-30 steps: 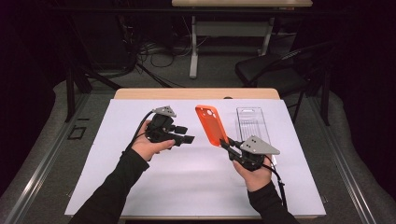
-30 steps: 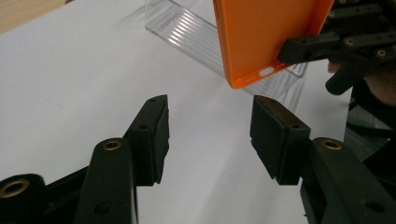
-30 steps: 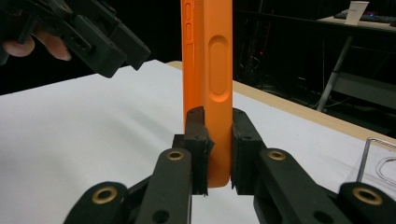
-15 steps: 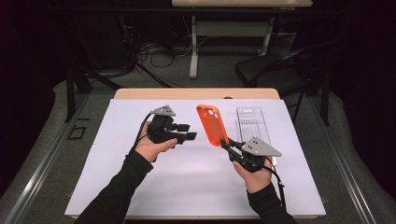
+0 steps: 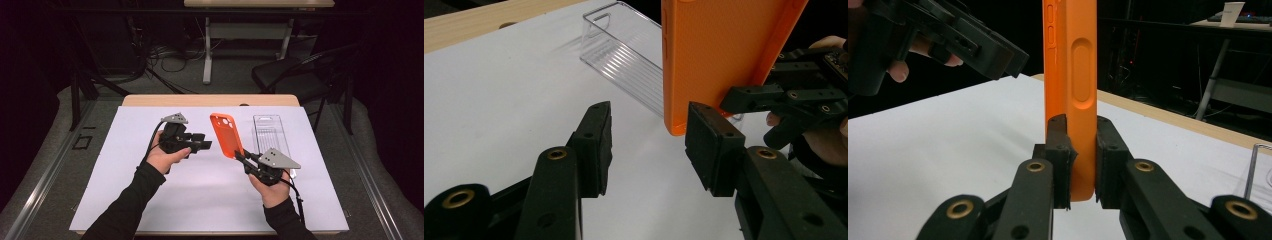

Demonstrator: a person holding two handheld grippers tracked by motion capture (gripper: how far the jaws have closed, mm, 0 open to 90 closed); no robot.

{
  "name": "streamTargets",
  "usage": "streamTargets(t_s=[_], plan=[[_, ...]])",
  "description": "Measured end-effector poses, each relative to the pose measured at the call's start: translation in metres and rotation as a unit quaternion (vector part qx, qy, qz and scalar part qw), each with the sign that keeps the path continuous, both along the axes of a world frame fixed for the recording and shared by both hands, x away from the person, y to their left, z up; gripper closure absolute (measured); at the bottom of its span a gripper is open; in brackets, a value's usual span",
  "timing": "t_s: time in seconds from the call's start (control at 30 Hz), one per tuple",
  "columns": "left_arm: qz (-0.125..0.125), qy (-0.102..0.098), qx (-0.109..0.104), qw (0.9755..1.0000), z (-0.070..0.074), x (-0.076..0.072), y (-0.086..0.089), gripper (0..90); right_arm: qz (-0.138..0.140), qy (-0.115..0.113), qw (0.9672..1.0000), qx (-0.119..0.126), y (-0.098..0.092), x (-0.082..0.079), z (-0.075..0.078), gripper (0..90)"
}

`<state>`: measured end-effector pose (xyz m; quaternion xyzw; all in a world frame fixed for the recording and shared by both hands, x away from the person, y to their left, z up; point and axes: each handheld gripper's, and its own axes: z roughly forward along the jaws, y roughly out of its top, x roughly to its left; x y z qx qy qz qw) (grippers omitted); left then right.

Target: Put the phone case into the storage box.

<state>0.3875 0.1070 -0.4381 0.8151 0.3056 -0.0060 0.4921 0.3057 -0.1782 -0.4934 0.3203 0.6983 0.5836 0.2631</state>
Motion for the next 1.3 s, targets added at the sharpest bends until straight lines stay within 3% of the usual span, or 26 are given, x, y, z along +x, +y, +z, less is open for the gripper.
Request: streamTargets(t_s=[0.47,0.67,1.0,1.3], plan=[[-0.005,-0.01,-0.025,0.9996,0.0006,-0.0029,-0.0011,55.1,0.017,0.008,0.9994,0.03,0.0025,-0.0011,-0.0027,80.7],[-0.025,-0.019,-0.048,0.9984,0.0015,-0.0025,-0.0016,55.9,0.026,0.016,0.9987,0.04,0.002,0.0,-0.0038,80.7],[-0.036,-0.016,-0.052,0.9979,0.0,0.0007,0.0004,57.3,0.053,0.039,0.995,0.074,0.0015,0.0027,-0.0063,80.7],[-0.05,-0.015,-0.062,0.9967,0.0003,0.0006,0.0013,60.2,0.066,0.047,0.9932,0.083,0.0025,0.0041,-0.0084,80.7]])
